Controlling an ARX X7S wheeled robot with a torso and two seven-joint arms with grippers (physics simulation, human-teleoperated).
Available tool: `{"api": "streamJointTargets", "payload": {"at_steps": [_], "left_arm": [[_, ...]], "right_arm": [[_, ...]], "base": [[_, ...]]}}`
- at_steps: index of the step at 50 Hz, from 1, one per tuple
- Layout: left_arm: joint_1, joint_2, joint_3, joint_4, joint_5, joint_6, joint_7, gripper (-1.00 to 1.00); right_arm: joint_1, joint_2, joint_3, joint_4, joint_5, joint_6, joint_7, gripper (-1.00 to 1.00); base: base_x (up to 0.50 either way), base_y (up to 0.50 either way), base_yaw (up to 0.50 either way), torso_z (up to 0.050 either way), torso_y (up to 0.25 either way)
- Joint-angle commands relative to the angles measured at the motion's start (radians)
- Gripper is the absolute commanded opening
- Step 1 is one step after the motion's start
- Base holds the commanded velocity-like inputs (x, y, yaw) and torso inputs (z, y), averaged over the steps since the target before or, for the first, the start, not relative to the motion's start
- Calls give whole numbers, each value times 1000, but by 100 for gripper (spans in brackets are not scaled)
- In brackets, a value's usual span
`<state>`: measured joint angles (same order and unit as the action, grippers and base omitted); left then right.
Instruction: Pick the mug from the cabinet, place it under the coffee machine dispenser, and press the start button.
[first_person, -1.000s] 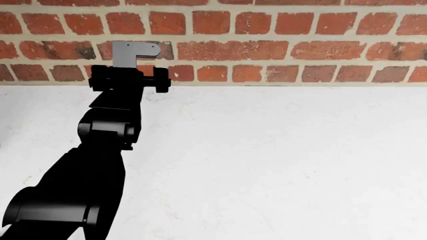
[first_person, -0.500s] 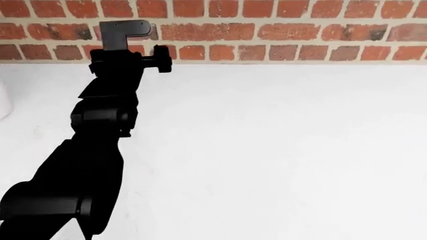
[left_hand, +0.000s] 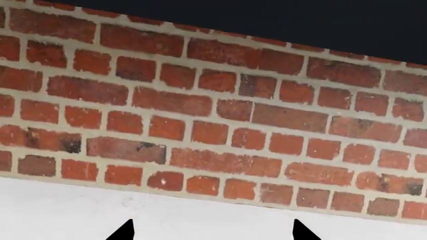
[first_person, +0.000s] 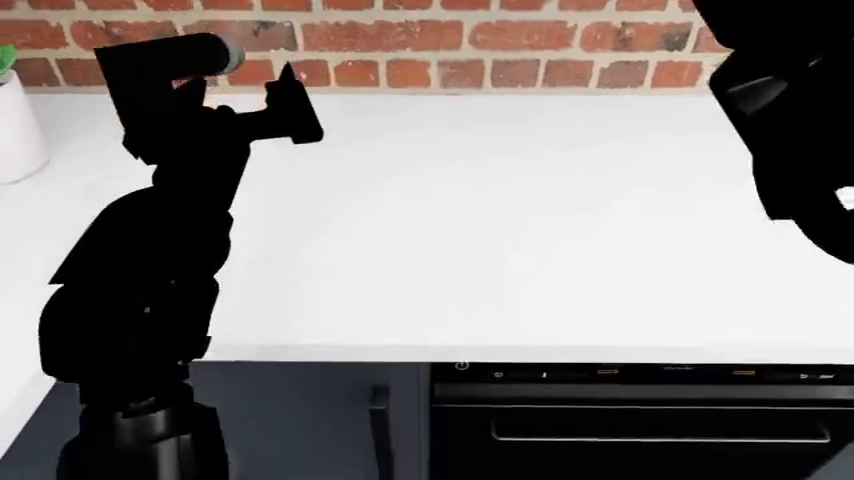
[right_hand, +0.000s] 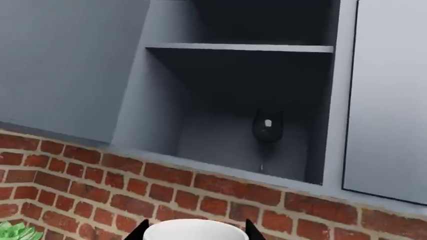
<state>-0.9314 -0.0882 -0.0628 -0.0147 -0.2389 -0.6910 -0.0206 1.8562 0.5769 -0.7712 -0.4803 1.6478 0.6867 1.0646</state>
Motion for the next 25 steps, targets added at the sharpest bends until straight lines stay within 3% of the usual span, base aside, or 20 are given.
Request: {"api": "streamJointTargets", "payload": {"at_steps": [1, 11, 23, 25], "left_arm": [[301, -48, -15, 625, -90, -206, -9, 100], [407, -71, 46, 700, -66, -166, -13, 100], [489, -67, 11, 742, -93, -91, -8, 100], [504, -69, 15, 748, -95, -86, -5, 100]], "right_arm": [[-321, 126, 2, -217, -167, -113, -46, -100], [-835, 295, -35, -353, -560, -384, -166, -100], [-1137, 274, -111, -178, -864, -647, -298, -100], [-1183, 277, -108, -150, -884, -706, -310, -100]], "base": [[-500, -38, 0, 0, 0], [-498, -243, 0, 0, 0], [0, 0, 0, 0, 0], [10, 0, 500, 0, 0]]}}
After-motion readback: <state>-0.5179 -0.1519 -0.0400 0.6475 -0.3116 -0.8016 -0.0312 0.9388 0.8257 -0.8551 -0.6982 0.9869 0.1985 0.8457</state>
